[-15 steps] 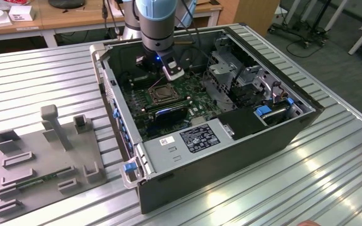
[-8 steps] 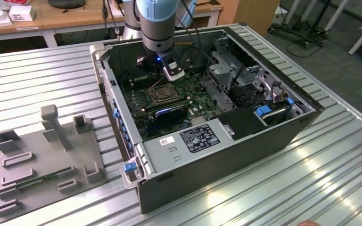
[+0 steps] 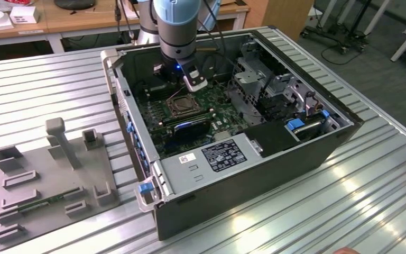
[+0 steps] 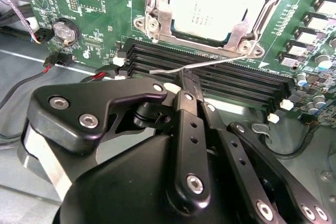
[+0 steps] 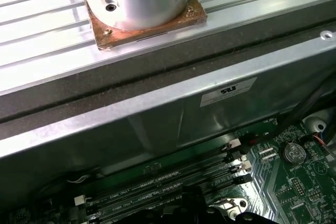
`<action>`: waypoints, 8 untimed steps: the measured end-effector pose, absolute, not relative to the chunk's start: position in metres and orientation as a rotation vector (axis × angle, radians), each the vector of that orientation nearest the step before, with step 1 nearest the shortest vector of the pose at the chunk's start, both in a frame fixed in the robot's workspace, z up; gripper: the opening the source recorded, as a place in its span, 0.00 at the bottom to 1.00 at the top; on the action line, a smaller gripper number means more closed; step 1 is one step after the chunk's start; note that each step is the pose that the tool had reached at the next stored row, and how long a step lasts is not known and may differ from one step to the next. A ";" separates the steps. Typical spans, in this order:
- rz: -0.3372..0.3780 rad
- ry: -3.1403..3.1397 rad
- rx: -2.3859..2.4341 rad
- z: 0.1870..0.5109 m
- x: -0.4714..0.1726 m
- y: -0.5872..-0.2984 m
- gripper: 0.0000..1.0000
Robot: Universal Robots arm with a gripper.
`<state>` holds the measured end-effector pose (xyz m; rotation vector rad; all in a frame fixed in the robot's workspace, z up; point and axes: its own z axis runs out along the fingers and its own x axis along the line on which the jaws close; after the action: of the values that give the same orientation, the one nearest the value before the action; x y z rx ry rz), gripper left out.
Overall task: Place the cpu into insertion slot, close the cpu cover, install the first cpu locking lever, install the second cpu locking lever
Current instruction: 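Install the first cpu locking lever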
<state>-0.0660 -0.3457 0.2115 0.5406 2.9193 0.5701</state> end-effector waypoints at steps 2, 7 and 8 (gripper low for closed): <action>0.570 2.919 0.541 0.211 -0.066 -0.346 0.11; 0.570 2.919 0.540 0.208 -0.066 -0.346 0.11; 0.570 2.919 0.540 0.208 -0.066 -0.346 0.11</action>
<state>-0.0660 -0.3459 0.2078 0.5404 2.9194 0.5701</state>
